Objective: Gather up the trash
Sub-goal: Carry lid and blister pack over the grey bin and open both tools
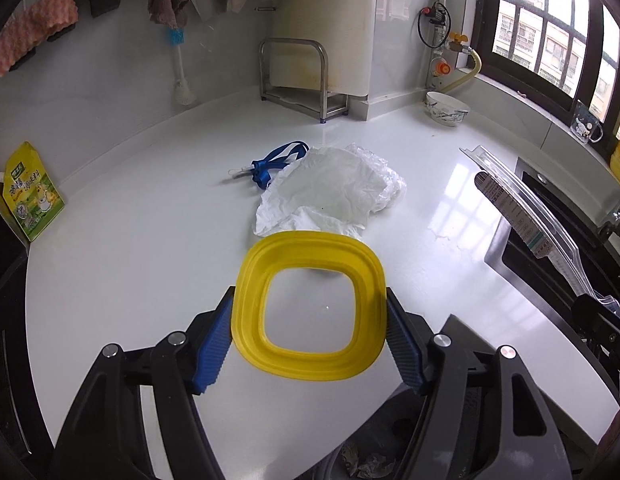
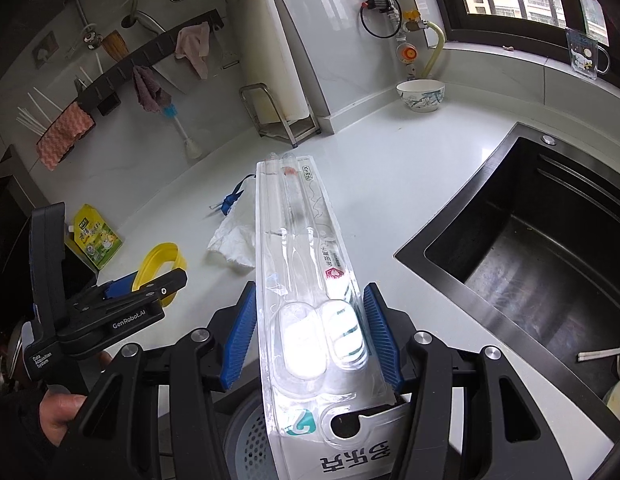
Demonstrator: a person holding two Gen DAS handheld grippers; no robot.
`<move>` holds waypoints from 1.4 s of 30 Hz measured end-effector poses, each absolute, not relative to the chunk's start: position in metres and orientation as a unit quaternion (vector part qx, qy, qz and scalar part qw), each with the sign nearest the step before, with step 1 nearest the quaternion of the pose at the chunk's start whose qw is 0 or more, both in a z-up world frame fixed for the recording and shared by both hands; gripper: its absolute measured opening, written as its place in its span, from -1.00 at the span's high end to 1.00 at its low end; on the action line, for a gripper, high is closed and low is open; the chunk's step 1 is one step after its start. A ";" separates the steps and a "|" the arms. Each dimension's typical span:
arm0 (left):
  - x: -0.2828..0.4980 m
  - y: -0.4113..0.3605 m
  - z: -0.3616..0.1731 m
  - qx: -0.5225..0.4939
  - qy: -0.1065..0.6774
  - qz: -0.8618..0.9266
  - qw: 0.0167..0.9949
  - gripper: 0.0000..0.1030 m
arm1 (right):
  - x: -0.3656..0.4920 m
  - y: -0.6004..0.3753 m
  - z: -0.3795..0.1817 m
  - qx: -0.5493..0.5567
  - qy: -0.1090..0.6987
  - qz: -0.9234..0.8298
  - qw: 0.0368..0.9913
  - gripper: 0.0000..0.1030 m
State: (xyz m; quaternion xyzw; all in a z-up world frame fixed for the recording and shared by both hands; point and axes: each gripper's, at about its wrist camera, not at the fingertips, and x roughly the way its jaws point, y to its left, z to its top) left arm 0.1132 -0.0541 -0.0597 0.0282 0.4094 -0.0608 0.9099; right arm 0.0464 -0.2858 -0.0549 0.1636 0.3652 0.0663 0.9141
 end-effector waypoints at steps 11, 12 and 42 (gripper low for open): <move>0.047 -0.083 -0.033 0.034 0.393 -0.090 0.915 -0.31 | -0.023 -0.296 -0.043 0.151 0.370 0.070 0.914 0.00; 0.042 -0.086 -0.033 0.033 0.393 -0.093 0.914 -0.31 | -0.029 -0.296 -0.044 0.150 0.371 0.070 0.914 0.00; -0.053 -0.126 -0.102 0.057 0.463 -0.089 0.880 -0.31 | -0.106 -0.307 -0.125 0.157 0.445 0.109 0.875 0.00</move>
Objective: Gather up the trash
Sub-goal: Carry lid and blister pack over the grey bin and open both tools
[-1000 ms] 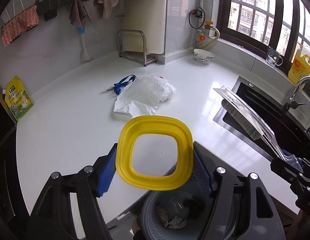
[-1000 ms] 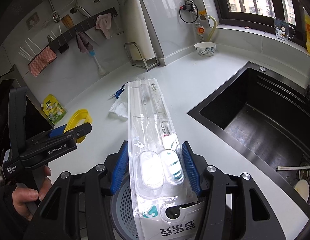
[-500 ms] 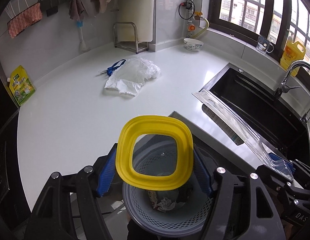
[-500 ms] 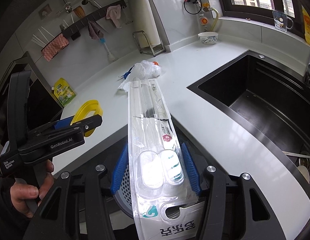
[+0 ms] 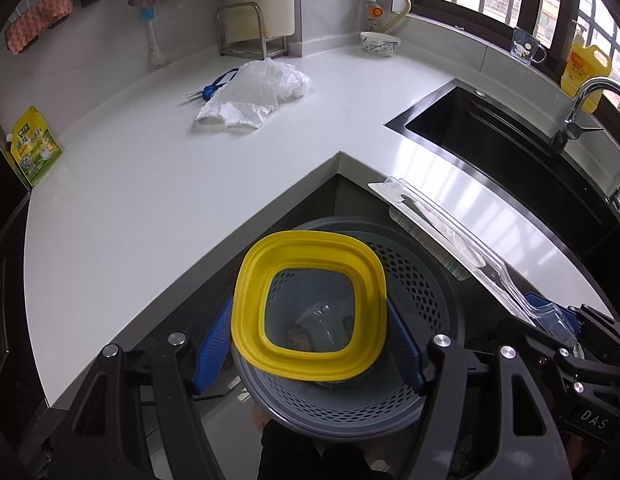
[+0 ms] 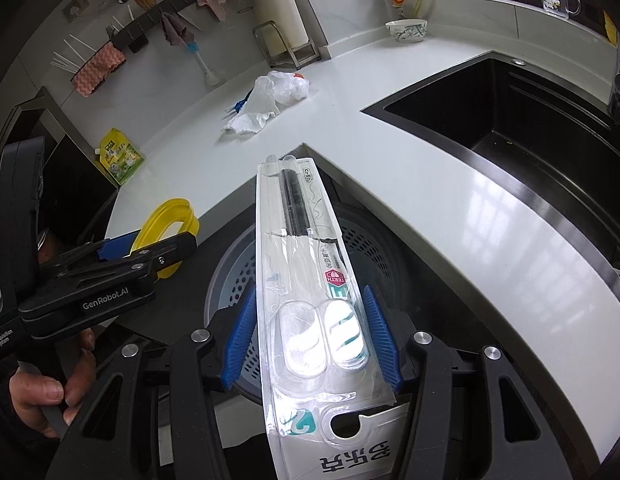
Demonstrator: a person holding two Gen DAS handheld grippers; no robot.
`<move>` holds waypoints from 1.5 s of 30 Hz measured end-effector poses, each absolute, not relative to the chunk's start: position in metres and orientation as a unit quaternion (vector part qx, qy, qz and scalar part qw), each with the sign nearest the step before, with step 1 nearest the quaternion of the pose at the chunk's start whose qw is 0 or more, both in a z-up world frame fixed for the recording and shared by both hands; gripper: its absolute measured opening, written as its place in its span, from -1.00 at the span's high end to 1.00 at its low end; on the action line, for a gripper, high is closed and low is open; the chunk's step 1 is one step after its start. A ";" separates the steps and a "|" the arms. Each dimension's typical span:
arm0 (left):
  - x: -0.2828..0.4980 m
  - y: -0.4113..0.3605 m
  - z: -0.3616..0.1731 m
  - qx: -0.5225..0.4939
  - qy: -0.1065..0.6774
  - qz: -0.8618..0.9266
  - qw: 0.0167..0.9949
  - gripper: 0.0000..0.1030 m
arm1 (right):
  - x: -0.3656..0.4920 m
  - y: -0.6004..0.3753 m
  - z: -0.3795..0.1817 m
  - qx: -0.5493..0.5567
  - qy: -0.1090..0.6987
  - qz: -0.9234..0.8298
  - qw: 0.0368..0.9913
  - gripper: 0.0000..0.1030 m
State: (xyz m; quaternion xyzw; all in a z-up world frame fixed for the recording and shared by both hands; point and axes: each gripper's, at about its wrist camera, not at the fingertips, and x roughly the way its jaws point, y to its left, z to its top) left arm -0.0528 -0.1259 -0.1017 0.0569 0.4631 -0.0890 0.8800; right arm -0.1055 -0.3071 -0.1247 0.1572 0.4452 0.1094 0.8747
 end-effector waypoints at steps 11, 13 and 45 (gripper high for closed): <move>-0.052 -0.120 -0.134 0.061 0.487 -0.085 0.867 -0.31 | -0.095 -0.294 -0.155 0.155 0.476 0.111 0.858 0.00; -0.050 -0.119 -0.139 0.064 0.491 -0.084 0.865 -0.31 | -0.092 -0.291 -0.163 0.154 0.484 0.110 0.854 0.00; -0.027 -0.115 -0.176 0.061 0.532 -0.086 0.840 -0.40 | -0.073 -0.289 -0.205 0.141 0.559 0.068 0.814 -0.07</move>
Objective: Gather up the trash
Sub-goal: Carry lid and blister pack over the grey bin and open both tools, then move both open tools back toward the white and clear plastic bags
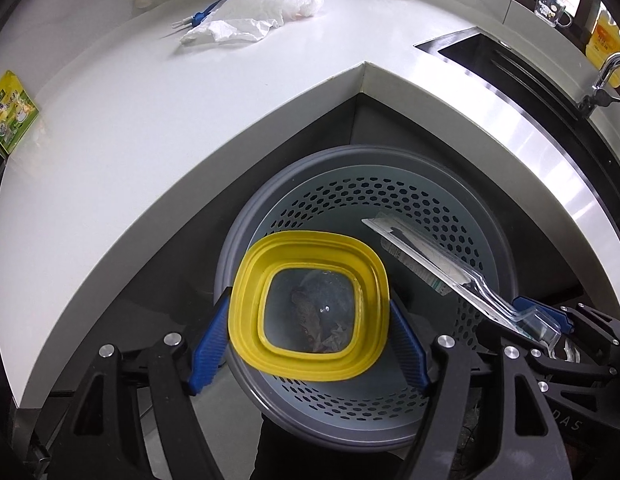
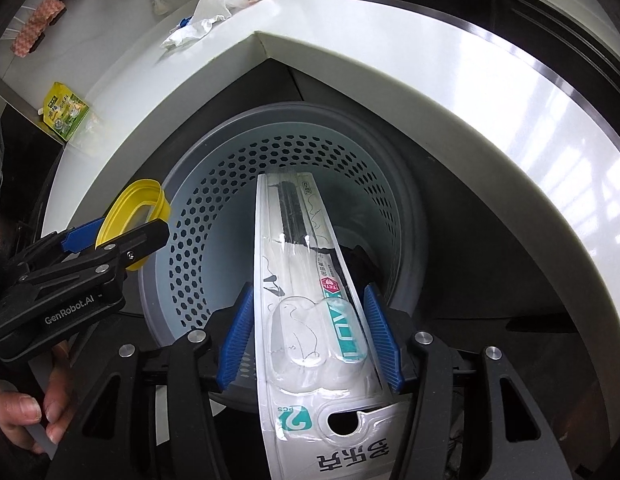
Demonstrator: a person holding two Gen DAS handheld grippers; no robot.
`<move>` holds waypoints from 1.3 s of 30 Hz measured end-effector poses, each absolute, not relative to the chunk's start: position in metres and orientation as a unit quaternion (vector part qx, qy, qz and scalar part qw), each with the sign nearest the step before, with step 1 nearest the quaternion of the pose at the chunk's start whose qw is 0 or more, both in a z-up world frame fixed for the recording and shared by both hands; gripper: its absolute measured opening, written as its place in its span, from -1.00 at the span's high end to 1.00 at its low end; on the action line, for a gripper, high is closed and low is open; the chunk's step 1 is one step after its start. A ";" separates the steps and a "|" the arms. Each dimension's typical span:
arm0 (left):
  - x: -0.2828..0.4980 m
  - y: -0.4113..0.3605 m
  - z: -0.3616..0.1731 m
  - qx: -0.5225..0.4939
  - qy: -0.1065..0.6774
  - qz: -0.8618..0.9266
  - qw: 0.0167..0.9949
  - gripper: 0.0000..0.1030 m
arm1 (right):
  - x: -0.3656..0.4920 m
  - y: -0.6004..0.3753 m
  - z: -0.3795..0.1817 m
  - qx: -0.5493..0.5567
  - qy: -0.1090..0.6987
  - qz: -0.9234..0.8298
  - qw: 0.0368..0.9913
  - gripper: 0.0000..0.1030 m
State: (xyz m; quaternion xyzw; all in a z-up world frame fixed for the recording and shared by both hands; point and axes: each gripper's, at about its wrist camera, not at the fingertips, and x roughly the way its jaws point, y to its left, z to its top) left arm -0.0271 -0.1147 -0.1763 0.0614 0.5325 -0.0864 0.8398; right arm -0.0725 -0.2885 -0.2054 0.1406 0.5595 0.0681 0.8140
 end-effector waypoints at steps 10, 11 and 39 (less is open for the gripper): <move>-0.030 -0.106 -0.174 0.062 0.536 -0.070 0.839 -0.65 | -0.073 -0.292 -0.200 0.147 0.556 0.064 0.816 -0.31; -0.030 -0.106 -0.173 0.063 0.536 -0.069 0.839 -0.65 | -0.073 -0.292 -0.200 0.147 0.555 0.065 0.816 -0.31; -0.033 -0.119 -0.130 0.072 0.510 -0.071 0.854 -0.65 | -0.078 -0.306 -0.168 0.152 0.526 0.070 0.834 -0.32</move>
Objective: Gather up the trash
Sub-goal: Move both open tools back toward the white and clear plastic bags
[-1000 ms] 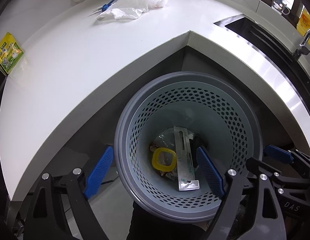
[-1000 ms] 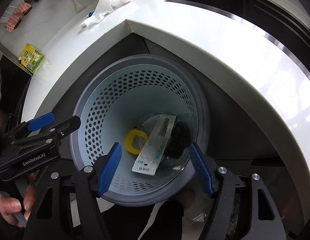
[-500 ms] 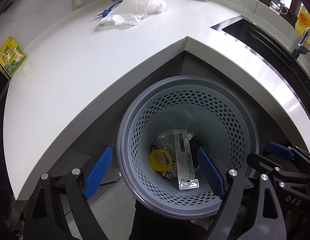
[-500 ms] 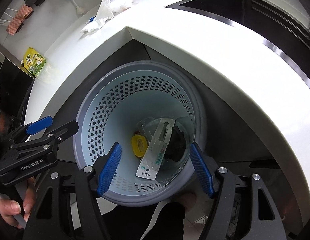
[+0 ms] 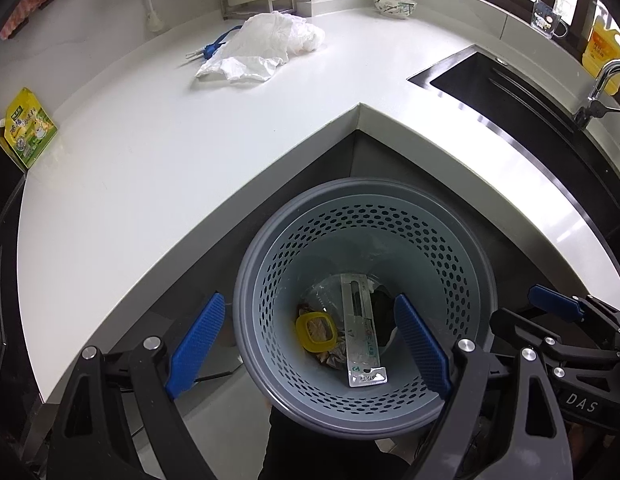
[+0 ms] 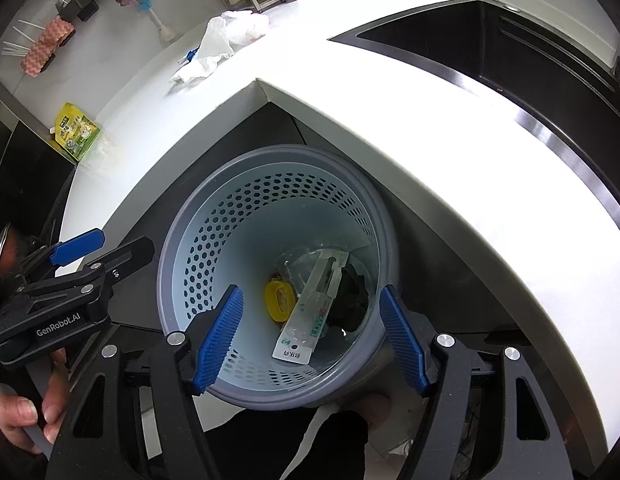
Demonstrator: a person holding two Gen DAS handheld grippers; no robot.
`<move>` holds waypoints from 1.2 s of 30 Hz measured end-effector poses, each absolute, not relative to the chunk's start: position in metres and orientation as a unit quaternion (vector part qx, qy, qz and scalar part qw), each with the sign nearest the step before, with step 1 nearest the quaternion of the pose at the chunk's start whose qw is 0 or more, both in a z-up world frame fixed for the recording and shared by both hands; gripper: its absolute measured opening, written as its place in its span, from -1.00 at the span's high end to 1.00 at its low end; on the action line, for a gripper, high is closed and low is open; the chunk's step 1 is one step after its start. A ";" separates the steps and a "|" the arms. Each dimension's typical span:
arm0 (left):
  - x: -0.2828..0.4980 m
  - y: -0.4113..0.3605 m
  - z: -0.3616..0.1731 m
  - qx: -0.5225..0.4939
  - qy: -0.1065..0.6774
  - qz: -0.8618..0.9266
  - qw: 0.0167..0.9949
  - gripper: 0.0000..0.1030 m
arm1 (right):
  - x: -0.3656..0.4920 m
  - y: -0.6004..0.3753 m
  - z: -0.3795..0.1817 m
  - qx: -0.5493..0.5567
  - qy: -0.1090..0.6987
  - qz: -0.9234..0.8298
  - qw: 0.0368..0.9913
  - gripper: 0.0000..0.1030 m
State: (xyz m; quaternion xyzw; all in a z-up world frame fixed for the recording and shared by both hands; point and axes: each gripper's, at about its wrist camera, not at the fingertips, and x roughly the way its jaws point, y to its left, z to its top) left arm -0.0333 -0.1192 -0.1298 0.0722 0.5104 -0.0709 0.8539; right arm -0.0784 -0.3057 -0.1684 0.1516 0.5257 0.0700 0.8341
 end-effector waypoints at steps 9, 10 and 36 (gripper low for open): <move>-0.038 -0.122 -0.113 0.071 0.495 -0.068 0.863 -0.65 | -0.082 -0.312 -0.154 0.150 0.512 0.075 0.842 -0.32; -0.038 -0.122 -0.111 0.071 0.494 -0.068 0.864 -0.65 | -0.082 -0.312 -0.153 0.150 0.510 0.076 0.843 -0.32; -0.034 -0.100 -0.056 0.048 0.450 -0.043 0.891 -0.70 | -0.052 -0.297 -0.100 0.123 0.467 0.127 0.866 -0.34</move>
